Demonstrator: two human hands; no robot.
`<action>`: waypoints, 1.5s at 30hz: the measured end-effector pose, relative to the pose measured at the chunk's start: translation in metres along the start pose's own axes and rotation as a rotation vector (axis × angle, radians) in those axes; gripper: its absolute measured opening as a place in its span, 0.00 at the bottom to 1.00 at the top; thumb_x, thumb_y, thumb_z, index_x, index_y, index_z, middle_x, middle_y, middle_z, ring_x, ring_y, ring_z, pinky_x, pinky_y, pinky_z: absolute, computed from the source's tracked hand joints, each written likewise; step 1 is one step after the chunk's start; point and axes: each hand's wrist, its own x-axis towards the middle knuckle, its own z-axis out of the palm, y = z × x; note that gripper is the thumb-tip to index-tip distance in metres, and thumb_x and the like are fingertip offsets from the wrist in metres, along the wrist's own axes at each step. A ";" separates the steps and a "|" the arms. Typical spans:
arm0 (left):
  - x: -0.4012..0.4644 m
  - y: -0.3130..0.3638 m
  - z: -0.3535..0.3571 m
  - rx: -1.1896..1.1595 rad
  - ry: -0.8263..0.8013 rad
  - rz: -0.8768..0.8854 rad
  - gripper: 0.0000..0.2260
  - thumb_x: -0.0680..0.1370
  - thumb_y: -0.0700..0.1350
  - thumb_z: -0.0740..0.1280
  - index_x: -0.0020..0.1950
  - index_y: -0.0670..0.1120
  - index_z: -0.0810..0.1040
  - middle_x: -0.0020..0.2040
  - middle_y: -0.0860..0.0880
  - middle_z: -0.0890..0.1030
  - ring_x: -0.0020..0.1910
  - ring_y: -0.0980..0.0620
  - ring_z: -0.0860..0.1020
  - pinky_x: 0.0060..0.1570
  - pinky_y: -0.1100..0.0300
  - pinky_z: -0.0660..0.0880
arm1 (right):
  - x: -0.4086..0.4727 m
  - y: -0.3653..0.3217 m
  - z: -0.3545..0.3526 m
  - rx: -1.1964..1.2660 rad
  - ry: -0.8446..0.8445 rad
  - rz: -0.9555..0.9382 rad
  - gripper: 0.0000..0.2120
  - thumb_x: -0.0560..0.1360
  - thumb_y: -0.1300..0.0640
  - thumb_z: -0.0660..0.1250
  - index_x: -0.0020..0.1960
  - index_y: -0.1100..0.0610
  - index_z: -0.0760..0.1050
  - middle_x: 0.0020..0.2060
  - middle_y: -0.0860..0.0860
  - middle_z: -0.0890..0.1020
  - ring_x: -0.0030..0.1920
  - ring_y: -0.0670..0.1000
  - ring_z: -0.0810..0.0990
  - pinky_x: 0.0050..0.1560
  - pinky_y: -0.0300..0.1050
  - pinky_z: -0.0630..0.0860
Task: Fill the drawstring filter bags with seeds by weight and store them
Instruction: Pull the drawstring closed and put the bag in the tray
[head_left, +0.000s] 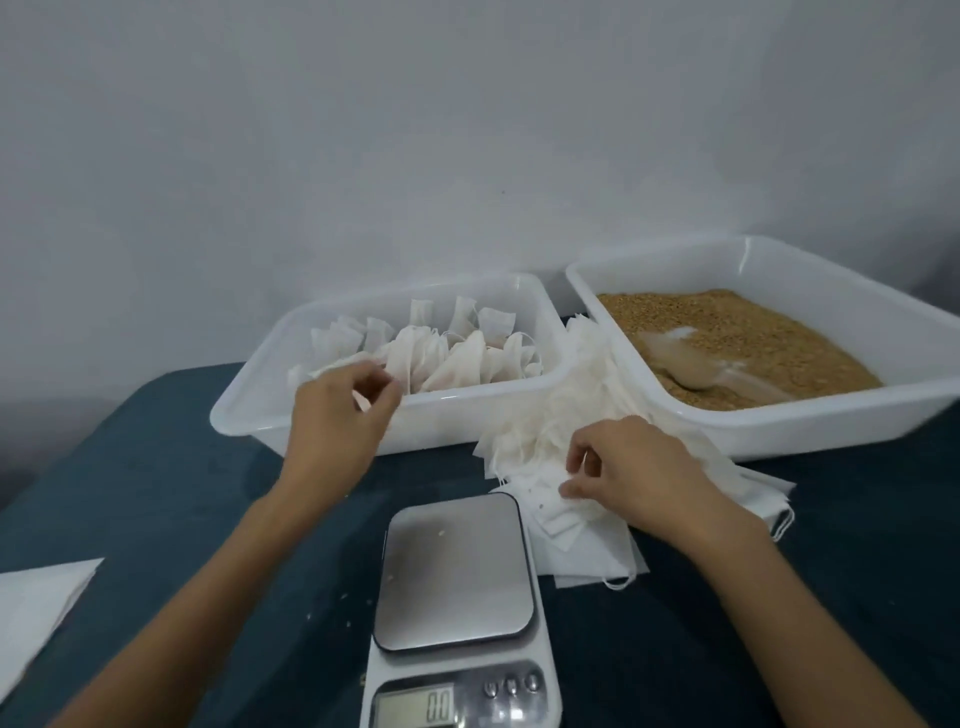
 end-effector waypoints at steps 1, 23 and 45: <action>-0.015 0.006 0.003 -0.046 -0.015 -0.014 0.08 0.79 0.43 0.71 0.40 0.49 0.83 0.37 0.56 0.82 0.36 0.60 0.77 0.37 0.71 0.69 | 0.000 -0.001 0.003 -0.029 -0.013 -0.009 0.12 0.71 0.41 0.75 0.47 0.46 0.77 0.38 0.41 0.78 0.41 0.41 0.76 0.37 0.41 0.70; -0.061 0.029 0.062 -0.606 -0.305 -0.096 0.18 0.79 0.46 0.75 0.68 0.54 0.78 0.59 0.56 0.81 0.45 0.47 0.81 0.33 0.56 0.80 | -0.007 -0.019 -0.020 0.927 0.438 -0.118 0.06 0.73 0.57 0.70 0.38 0.53 0.79 0.34 0.44 0.80 0.35 0.44 0.75 0.35 0.34 0.71; -0.065 0.027 0.061 -0.853 -0.120 -0.299 0.06 0.80 0.40 0.73 0.51 0.38 0.80 0.31 0.49 0.76 0.25 0.51 0.71 0.24 0.59 0.71 | -0.016 -0.040 0.009 0.789 0.453 -0.362 0.10 0.73 0.46 0.76 0.45 0.48 0.76 0.40 0.47 0.80 0.39 0.51 0.78 0.41 0.44 0.77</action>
